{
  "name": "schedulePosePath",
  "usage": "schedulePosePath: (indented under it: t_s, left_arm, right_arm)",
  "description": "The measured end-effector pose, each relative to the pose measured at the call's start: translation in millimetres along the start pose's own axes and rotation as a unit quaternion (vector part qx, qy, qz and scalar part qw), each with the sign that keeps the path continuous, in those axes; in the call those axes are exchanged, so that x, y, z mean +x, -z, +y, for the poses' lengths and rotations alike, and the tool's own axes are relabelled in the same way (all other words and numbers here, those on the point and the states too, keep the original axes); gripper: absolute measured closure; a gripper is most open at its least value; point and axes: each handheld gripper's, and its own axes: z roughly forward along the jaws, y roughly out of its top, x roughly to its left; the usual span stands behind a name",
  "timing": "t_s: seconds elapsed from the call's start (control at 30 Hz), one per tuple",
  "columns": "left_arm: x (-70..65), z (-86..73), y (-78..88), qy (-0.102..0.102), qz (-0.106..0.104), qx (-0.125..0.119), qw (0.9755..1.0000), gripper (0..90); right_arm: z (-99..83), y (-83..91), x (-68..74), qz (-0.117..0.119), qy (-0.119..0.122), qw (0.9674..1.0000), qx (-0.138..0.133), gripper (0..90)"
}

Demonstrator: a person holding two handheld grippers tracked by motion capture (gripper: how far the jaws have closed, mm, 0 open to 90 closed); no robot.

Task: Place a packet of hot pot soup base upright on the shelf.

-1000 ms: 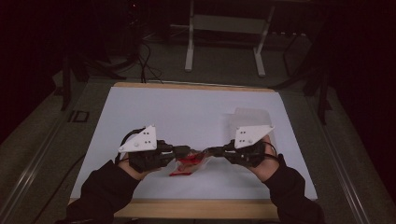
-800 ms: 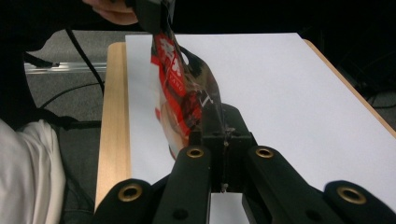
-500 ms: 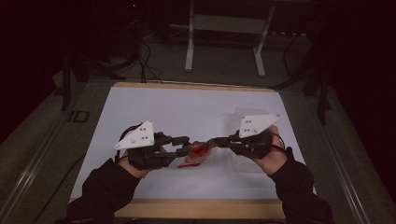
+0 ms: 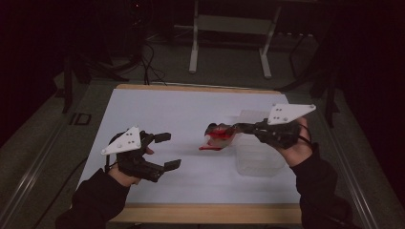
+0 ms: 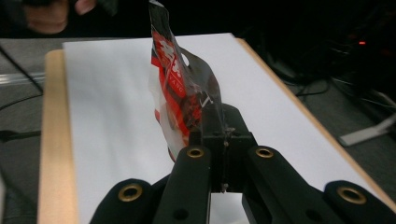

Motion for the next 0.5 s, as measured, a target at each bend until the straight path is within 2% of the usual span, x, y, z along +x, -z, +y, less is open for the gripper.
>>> schedulePosePath:
  t_s: [0.07,0.1,0.13,0.17,0.3,0.4,0.5]
  left_arm:
    - [1.4,-10.9,-2.0,0.005,0.008,0.012,0.9999,6.3]
    - [1.4,-10.9,-2.0,0.005,0.008,0.012,0.9999,3.1]
    - [2.2,-20.6,-2.9,0.008,0.017,0.015,0.9997,3.1]
    - [3.0,-25.6,-2.8,0.013,0.016,0.016,0.9997,1.8]
    - [4.5,-42.0,-1.7,0.018,0.034,0.027,0.9989,1.5]
    - [5.8,-55.9,1.3,0.038,0.044,0.024,0.998,1.3]
    - [5.7,-71.1,3.6,0.044,0.057,0.031,0.9969,1.3]
  right_arm:
    - [-0.5,6.1,-7.3,-0.017,0.0,0.9999,-0.002,90.0]
    - [-0.5,6.1,-7.3,-0.017,0.0,0.9999,-0.002,90.0]
    - [-0.8,9.1,-10.8,-0.023,0.0,0.9997,-0.004,90.0]
    - [-1.8,14.0,-16.7,-0.041,0.007,0.9991,-0.011,90.0]
    - [-5.2,22.3,-30.7,-0.065,0.011,0.9978,-0.006,90.0]
    - [-9.9,27.0,-39.6,-0.081,0.016,0.9966,-0.008,90.0]
    - [-16.4,31.2,-49.7,-0.1,0.017,0.9948,-0.013,90.0]
